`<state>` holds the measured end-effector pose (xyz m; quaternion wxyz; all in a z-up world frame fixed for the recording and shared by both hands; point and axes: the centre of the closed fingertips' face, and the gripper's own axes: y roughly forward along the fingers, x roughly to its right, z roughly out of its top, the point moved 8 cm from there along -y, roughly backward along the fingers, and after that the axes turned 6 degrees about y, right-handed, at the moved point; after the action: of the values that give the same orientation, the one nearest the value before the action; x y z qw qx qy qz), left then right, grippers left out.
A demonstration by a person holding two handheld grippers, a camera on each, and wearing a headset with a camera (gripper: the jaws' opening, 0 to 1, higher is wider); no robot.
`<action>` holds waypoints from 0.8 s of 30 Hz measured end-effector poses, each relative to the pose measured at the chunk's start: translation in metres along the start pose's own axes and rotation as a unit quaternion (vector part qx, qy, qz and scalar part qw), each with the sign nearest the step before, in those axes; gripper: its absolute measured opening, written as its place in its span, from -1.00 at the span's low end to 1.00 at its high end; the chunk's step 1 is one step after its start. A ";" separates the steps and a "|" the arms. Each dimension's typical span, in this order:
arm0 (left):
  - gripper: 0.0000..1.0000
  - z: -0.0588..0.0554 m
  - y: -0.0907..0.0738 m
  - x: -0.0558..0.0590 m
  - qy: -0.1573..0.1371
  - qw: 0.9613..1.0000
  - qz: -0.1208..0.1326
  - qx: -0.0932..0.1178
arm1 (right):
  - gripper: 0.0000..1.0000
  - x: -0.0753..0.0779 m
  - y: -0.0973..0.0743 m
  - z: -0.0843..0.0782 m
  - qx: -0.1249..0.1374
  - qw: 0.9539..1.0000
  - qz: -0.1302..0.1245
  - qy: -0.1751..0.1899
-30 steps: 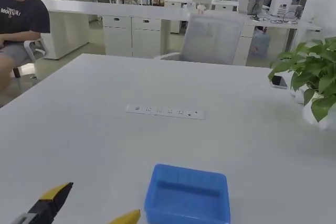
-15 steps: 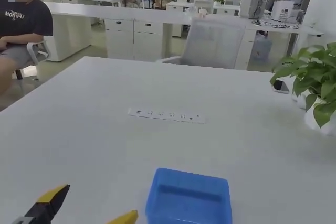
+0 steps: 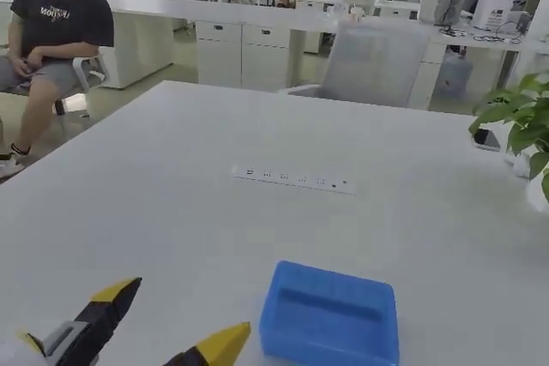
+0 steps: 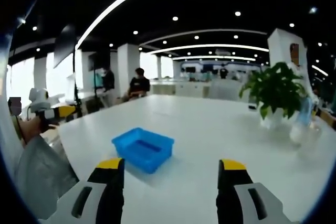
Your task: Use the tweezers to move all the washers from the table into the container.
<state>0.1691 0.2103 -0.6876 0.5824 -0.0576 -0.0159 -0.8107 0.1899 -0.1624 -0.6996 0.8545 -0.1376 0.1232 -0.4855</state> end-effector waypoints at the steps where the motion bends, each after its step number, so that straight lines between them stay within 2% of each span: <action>1: 0.71 0.000 0.000 0.001 0.001 1.000 -0.004 -0.007 | 0.39 0.002 -0.001 -0.005 -0.037 0.999 -0.010 -0.029; 2: 0.70 -0.001 0.000 0.001 0.001 1.000 -0.008 -0.010 | 0.40 0.002 0.000 -0.008 -0.052 0.998 -0.015 -0.040; 4: 0.67 -0.003 0.001 0.003 -0.002 0.999 -0.022 -0.027 | 0.38 -0.001 0.001 -0.007 -0.052 0.998 -0.004 -0.037; 7: 0.64 -0.010 0.001 0.005 -0.010 0.997 -0.039 -0.073 | 0.23 -0.003 0.001 -0.008 -0.067 0.997 0.008 -0.042; 8: 0.60 -0.013 0.001 0.006 -0.023 0.995 -0.056 -0.085 | 0.19 -0.006 0.001 -0.008 -0.072 0.997 0.024 -0.035; 9: 0.52 -0.014 0.001 0.007 -0.033 0.993 -0.063 -0.090 | 0.11 -0.008 0.002 -0.008 -0.074 0.996 0.035 -0.031; 11: 0.34 -0.015 0.001 0.008 -0.041 0.990 -0.090 -0.104 | -0.08 -0.013 0.003 -0.008 -0.081 0.994 0.059 -0.037; 12: 0.27 -0.016 0.002 0.010 -0.039 0.987 -0.105 -0.112 | -0.15 -0.017 0.004 -0.009 -0.090 0.992 0.073 -0.044; 14: 0.12 -0.020 0.003 0.011 -0.023 0.982 -0.126 -0.140 | -0.29 -0.021 0.007 -0.011 -0.102 0.989 0.095 -0.050; 15: 0.05 -0.021 0.005 0.012 -0.015 0.979 -0.137 -0.149 | -0.34 -0.023 0.008 -0.011 -0.103 0.989 0.099 -0.046; 16: -0.04 -0.024 0.006 0.014 -0.018 0.975 -0.150 -0.164 | -0.38 -0.027 0.010 -0.011 -0.104 0.987 0.113 -0.045; 17: -0.11 -0.028 0.008 0.017 -0.048 0.968 -0.168 -0.180 | -0.42 -0.032 0.013 -0.011 -0.107 0.984 0.134 -0.037; 18: -0.14 -0.031 0.010 0.019 -0.060 0.962 -0.186 -0.193 | -0.43 -0.037 0.015 -0.011 -0.111 0.982 0.150 -0.030; 19: -0.16 -0.033 0.011 0.019 -0.061 0.958 -0.194 -0.203 | -0.44 -0.040 0.017 -0.011 -0.111 0.981 0.155 -0.032; 20: -0.19 -0.035 0.013 0.020 -0.049 0.956 -0.200 -0.211 | -0.46 -0.043 0.019 -0.012 -0.113 0.980 0.156 -0.040; 21: -0.20 -0.039 0.013 0.022 -0.031 0.949 -0.213 -0.231 | -0.47 -0.045 0.021 -0.013 -0.117 0.979 0.161 -0.044; 22: -0.22 -0.041 0.015 0.023 -0.012 0.944 -0.222 -0.245 | -0.49 -0.048 0.022 -0.014 -0.119 0.978 0.166 -0.047; 24: -0.26 -0.045 0.016 0.027 0.005 0.934 -0.239 -0.264 | -0.53 -0.053 0.026 -0.015 -0.124 0.975 0.175 -0.055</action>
<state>0.1728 0.1759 -0.7300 0.3352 -0.1996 0.1880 -0.9013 0.1790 -0.1050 -0.7192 0.9078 -0.2453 0.1575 -0.3015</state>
